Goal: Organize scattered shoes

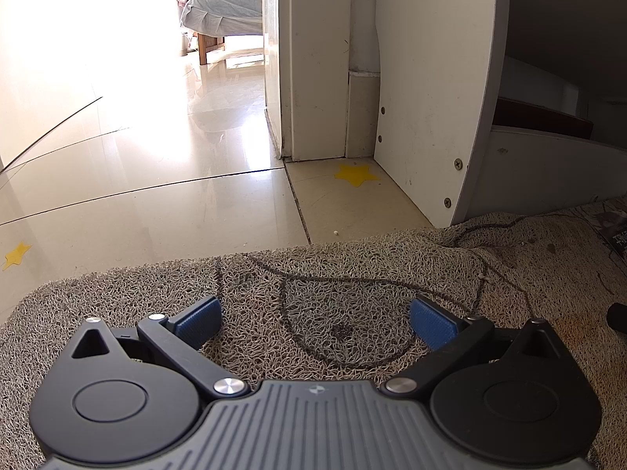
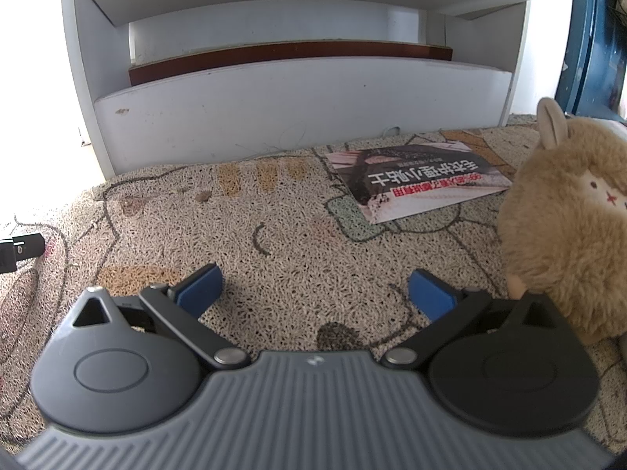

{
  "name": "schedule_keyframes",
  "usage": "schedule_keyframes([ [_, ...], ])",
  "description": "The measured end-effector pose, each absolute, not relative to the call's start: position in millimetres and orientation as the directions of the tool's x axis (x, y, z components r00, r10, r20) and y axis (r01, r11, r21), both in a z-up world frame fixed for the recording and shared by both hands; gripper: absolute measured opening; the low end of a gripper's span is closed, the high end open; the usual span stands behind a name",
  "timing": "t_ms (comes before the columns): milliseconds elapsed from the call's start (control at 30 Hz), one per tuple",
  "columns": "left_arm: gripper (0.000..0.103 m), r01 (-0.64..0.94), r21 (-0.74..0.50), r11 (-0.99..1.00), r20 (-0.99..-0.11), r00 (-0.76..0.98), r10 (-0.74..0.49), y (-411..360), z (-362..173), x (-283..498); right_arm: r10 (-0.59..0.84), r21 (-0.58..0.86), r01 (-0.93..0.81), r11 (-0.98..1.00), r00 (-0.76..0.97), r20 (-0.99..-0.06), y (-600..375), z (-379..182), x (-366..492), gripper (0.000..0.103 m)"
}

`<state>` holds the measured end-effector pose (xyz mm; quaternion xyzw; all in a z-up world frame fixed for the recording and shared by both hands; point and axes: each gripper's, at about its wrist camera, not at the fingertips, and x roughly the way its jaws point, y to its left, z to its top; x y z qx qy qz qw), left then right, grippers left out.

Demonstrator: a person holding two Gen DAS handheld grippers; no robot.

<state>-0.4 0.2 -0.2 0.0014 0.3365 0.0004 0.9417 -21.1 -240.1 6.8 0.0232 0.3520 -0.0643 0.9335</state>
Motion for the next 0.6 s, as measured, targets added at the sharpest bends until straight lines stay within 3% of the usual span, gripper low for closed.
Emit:
schedule_keyframes([
  [433, 0.103, 0.017, 0.007, 1.000, -0.642, 0.767, -0.009, 1, 2, 0, -0.104, -0.002, 0.136, 0.991, 0.744, -0.660, -246, 0, -22, 0.103],
  [600, 0.103, 0.020, 0.011, 1.000, -0.686, 0.728, -0.007, -2, 10, 1, -0.104, -0.002, 0.136, 0.991, 0.744, -0.660, -242, 0, -19, 0.103],
])
